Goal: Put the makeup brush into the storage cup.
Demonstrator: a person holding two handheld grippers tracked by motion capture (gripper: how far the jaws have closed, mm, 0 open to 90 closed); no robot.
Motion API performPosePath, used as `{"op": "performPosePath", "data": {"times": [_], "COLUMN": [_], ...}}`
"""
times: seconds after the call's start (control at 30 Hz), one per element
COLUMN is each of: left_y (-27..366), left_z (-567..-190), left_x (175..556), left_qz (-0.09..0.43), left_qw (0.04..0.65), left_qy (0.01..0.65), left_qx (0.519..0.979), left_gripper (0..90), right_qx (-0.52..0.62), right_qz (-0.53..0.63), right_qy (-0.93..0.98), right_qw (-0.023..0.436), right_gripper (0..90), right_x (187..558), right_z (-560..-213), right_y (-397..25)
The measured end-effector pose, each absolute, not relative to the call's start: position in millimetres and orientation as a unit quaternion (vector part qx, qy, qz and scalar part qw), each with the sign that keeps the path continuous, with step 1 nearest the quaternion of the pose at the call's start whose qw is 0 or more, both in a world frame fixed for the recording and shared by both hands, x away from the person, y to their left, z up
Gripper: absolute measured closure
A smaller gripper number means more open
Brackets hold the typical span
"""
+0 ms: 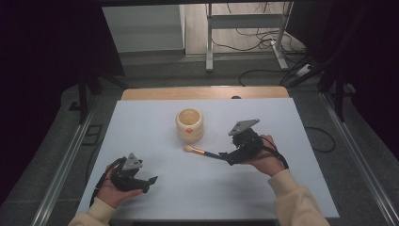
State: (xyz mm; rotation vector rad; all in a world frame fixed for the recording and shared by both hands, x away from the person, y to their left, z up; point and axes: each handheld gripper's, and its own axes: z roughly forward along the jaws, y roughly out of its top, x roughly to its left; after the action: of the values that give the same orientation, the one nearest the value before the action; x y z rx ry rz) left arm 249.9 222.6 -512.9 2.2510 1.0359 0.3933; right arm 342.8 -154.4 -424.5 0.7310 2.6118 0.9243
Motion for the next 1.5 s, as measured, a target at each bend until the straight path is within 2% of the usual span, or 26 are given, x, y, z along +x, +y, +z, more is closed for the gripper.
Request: {"op": "performPosePath", "data": {"times": [0.57, 1.1, 1.5], "left_y": [222, 222, 223], "left_z": [-513, -512, -512], "left_x": [251, 251, 252], "left_qz": [0.149, 0.148, 0.147], "left_qw": [0.315, 0.316, 0.316], "left_qy": [0.387, 0.386, 0.385], "left_qx": [0.854, 0.854, 0.855], "left_gripper": [15.2, 15.3, 15.3], "right_qx": [0.219, 0.204, 0.200], "right_qz": [0.281, 0.243, 0.223], "right_qy": [0.927, 0.945, 0.952], "right_qw": [0.118, 0.081, 0.067], "right_gripper": [20.9, 26.7, 30.3], "right_x": [360, 380, 390], "right_z": [-427, -455, -463], "right_y": [-125, -98, -84]}}
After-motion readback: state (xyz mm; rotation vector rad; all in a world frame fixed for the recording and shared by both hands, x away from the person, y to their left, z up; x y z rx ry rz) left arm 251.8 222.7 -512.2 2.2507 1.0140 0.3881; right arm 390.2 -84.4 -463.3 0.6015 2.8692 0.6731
